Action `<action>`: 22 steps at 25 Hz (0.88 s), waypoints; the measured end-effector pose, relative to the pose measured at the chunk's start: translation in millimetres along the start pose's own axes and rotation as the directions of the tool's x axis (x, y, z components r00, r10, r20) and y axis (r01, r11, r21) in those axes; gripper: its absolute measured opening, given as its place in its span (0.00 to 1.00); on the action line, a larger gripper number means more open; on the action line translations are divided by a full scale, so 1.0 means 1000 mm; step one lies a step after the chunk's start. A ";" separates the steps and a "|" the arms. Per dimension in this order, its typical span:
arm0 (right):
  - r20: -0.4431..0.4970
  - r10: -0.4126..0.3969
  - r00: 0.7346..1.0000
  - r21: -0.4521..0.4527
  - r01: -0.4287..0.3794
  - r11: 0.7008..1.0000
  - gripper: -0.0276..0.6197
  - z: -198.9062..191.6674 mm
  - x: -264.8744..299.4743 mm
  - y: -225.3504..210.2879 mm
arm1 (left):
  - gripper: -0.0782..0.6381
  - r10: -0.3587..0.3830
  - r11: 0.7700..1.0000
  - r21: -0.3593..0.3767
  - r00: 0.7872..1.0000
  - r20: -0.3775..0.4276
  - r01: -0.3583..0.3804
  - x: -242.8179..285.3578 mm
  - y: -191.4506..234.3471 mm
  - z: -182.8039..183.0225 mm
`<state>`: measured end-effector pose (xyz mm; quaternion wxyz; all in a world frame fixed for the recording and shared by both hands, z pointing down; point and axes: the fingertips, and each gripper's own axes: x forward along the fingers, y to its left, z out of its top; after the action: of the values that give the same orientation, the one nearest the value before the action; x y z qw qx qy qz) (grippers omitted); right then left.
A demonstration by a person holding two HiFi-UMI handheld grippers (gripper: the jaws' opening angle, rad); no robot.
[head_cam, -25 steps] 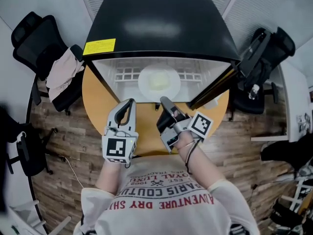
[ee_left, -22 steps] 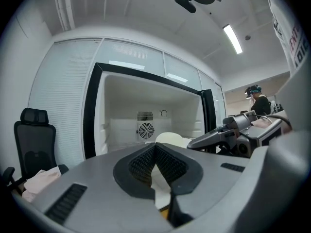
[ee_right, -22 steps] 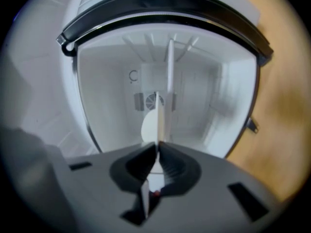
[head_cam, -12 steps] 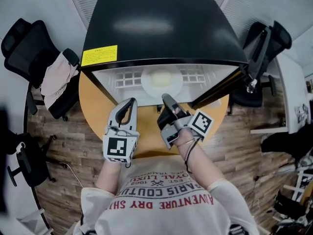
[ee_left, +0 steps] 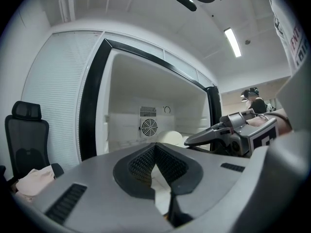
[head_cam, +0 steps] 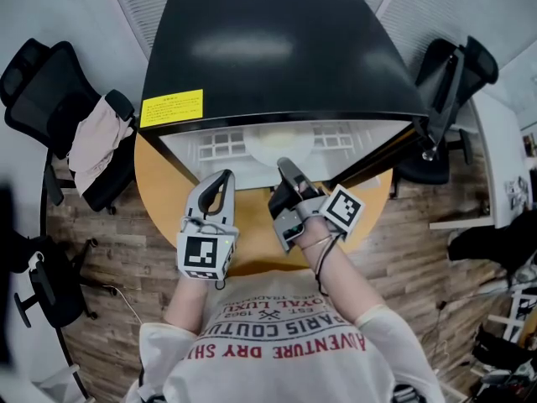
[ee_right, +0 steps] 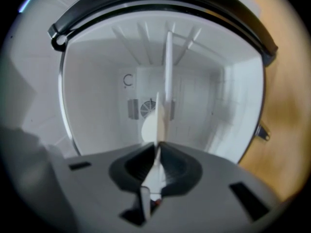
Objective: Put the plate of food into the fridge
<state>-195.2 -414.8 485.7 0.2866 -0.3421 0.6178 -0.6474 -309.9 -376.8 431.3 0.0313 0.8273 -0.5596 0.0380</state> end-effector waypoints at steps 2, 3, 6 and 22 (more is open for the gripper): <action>0.008 -0.010 1.000 -0.001 0.010 1.000 0.15 0.001 0.002 -0.003 | 0.15 0.003 1.000 0.008 1.000 0.000 -0.003 0.001 0.003 -0.001; 0.011 -0.018 1.000 0.000 0.018 1.000 0.18 0.002 0.002 -0.004 | 0.15 0.005 1.000 0.012 1.000 0.000 -0.005 0.001 0.004 -0.001; 0.017 -0.028 0.999 0.005 0.028 1.000 0.24 0.003 0.005 -0.007 | 0.15 0.006 1.000 0.017 1.000 -0.004 -0.006 0.002 0.006 -0.002; 0.010 -0.016 1.000 -0.025 0.016 1.000 0.24 0.003 0.007 -0.001 | 0.15 -0.009 1.000 0.028 1.000 -0.015 0.009 0.001 -0.001 -0.002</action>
<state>-196.9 -421.9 487.4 0.2802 -0.3537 0.6216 -0.6403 -308.8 -377.7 433.8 0.0238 0.8299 -0.5549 0.0521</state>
